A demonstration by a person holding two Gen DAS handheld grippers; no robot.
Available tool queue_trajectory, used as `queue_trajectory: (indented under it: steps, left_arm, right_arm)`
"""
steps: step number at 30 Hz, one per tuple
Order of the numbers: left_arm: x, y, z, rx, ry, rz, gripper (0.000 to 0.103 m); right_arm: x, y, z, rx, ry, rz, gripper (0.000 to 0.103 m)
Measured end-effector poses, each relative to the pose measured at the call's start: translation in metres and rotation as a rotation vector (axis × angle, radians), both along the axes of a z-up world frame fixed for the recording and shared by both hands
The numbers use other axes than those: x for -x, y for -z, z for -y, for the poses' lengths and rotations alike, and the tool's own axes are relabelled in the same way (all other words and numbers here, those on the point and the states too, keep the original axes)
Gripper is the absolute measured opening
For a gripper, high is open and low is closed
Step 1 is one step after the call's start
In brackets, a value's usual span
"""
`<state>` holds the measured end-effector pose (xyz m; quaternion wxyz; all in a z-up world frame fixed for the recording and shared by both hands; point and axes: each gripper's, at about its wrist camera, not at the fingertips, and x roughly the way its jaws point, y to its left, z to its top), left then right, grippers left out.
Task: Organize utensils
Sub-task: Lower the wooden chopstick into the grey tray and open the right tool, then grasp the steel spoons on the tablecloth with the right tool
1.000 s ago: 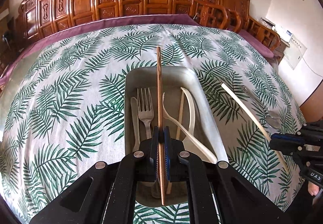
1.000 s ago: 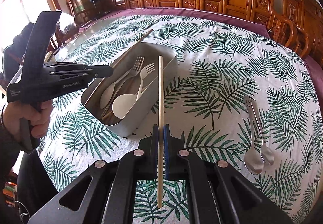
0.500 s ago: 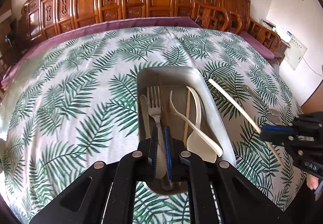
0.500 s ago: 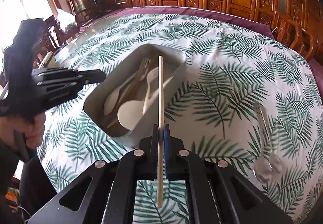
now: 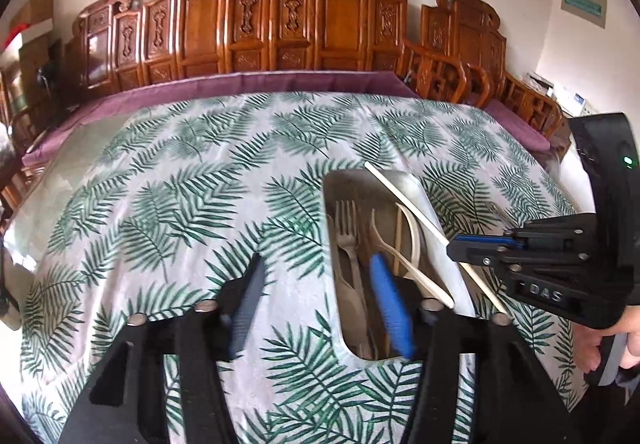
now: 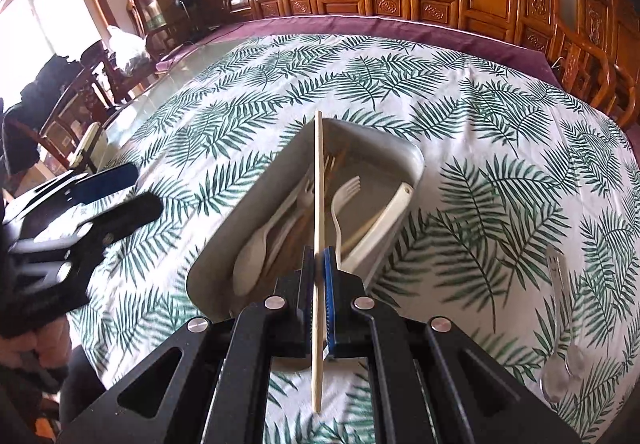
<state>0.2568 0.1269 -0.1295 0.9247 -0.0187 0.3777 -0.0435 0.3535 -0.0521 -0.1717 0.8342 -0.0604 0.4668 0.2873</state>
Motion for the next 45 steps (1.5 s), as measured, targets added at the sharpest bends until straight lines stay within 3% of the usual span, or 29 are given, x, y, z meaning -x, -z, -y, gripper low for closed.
queue_trajectory:
  steps: [3,8,16,22,28,38,45]
  left_arm:
    - [0.003,-0.003,-0.006,-0.005,-0.023,0.018,0.075]
    - [0.005,-0.003,-0.018,-0.004,-0.058,0.029,0.081]
    - [0.006,0.002,-0.022,0.0,-0.067,0.019,0.081]
    - [0.007,0.004,-0.015,-0.008,-0.051,0.015,0.081]
    - [0.011,0.002,-0.002,-0.015,-0.026,0.018,0.081]
    - [0.013,0.007,0.033,-0.037,0.032,0.001,0.081]
    - [0.013,0.001,0.067,-0.03,0.056,-0.03,0.081]
  right_arm:
    - [-0.006,0.001,-0.008,-0.004,0.017,-0.002,0.006]
    - [-0.012,0.009,-0.015,-0.029,0.059,-0.029,0.006]
    - [-0.011,0.017,-0.018,-0.07,0.067,-0.051,0.007]
    - [-0.002,0.01,-0.008,-0.06,0.044,-0.007,0.007]
    - [0.015,0.001,0.028,-0.027,0.033,0.062,0.007]
    - [0.033,0.002,0.12,-0.025,0.109,0.087,0.007]
    - [0.041,0.0,0.189,0.012,0.195,0.057,0.007]
